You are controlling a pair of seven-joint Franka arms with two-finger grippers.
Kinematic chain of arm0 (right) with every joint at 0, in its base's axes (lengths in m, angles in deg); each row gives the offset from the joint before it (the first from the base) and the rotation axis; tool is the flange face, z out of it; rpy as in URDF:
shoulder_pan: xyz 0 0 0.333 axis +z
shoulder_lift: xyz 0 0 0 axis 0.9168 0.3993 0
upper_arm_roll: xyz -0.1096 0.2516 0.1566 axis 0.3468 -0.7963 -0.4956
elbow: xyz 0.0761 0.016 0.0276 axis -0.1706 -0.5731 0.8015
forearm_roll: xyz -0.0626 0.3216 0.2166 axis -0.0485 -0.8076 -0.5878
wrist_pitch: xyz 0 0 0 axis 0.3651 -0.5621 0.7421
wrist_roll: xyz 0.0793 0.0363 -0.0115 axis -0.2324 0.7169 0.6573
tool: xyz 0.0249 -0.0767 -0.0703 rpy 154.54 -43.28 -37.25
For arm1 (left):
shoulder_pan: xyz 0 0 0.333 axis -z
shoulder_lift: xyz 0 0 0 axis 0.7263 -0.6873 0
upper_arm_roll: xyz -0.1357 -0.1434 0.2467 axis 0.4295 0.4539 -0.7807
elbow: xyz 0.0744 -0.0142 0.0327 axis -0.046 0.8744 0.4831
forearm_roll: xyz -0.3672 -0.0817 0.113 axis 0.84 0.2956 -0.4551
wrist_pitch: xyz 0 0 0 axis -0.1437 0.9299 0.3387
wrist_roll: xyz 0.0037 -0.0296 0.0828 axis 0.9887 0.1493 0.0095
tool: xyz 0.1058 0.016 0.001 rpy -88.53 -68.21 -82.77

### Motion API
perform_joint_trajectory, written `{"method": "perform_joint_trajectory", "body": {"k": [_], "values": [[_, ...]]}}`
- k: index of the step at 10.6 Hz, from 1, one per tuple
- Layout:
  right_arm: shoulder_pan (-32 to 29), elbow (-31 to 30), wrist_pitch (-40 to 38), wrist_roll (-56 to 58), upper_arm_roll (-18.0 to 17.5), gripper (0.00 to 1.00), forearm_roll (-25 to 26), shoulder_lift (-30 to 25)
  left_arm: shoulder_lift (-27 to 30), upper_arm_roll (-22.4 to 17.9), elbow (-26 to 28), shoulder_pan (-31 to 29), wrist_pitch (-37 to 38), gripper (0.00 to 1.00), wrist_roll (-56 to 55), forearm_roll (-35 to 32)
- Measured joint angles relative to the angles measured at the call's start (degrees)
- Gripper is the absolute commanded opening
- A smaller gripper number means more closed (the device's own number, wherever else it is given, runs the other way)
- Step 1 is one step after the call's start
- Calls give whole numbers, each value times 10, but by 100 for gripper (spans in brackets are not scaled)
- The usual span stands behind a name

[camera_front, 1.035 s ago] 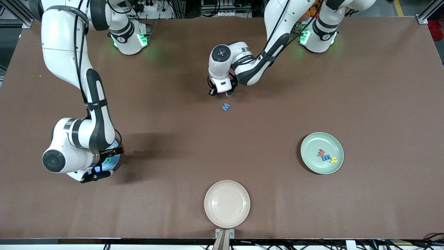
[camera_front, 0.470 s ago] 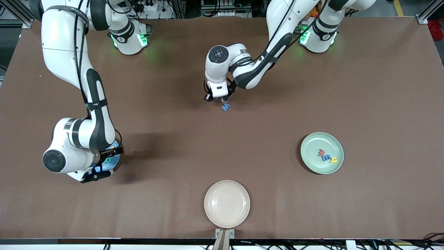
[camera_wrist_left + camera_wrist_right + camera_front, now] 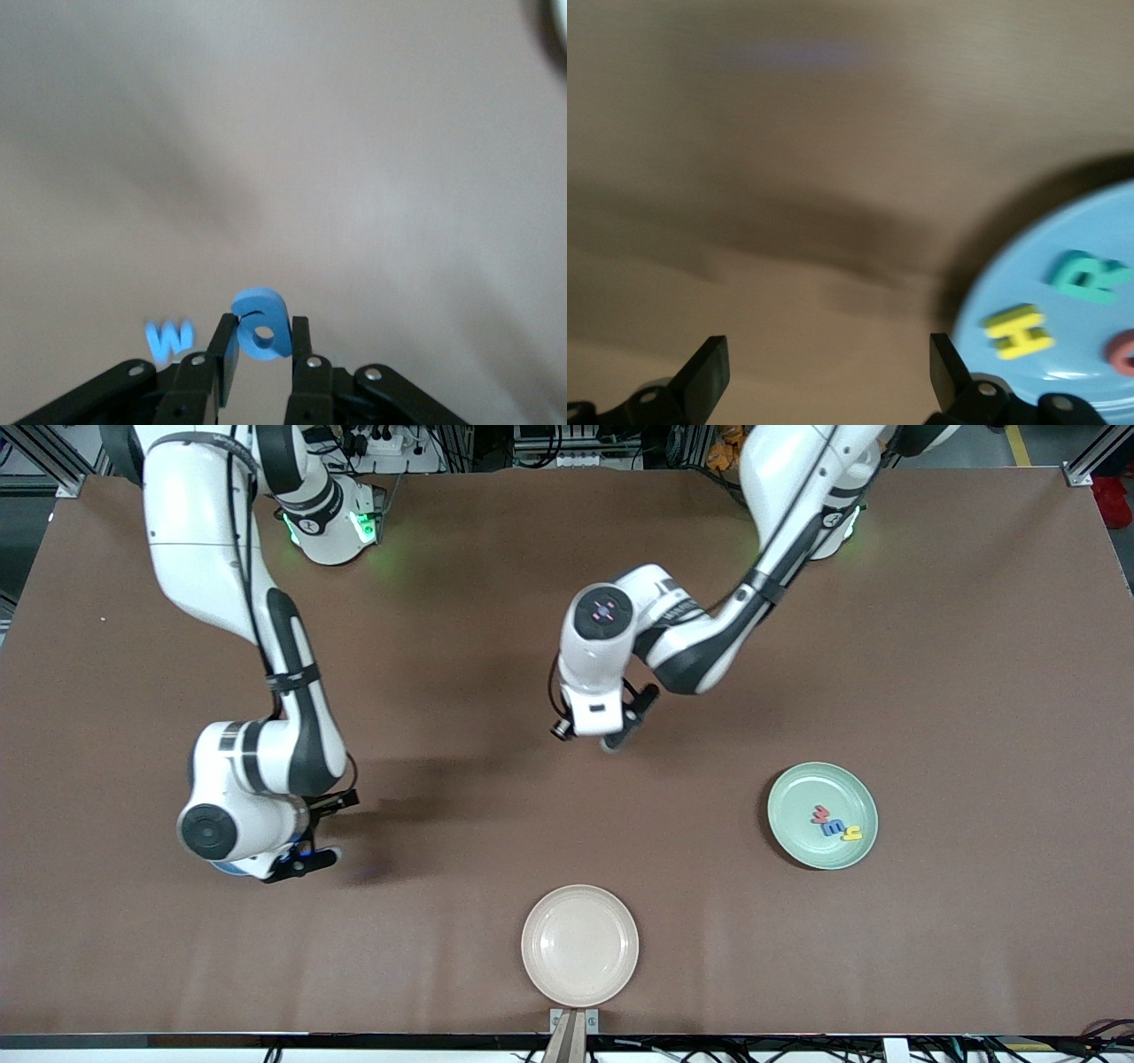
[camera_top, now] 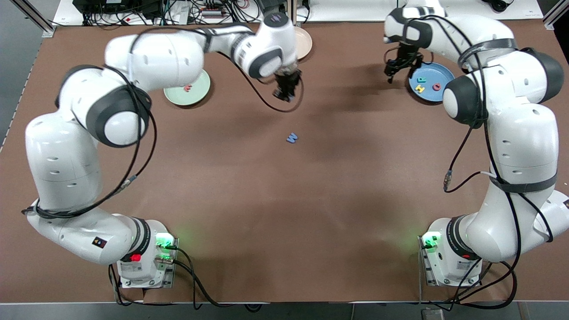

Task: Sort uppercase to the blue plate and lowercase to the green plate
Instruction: 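Carry the a to the green plate while the right gripper reaches the W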

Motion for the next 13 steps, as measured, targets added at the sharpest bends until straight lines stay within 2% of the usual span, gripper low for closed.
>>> {"method": "perform_joint_trajectory", "body": {"k": [3, 7, 11, 12, 13], "values": [[65, 6, -16, -52, -2, 100, -1, -13, 8, 0, -1, -85, 46, 0, 174, 1], [196, 17, -14, -74, -10, 100, -2, -40, 20, -2, -2, -195, 98, 0, 422, 1], [293, 18, 43, -83, -11, 100, -54, -40, 18, -6, 1, -285, 108, 0, 629, 1], [311, 17, 52, -94, -11, 100, -55, -39, 15, -7, 3, -297, 108, 4, 654, 1], [329, 13, 60, -102, -11, 100, -56, -39, 10, -8, 4, -300, 108, 19, 664, 1]]}}
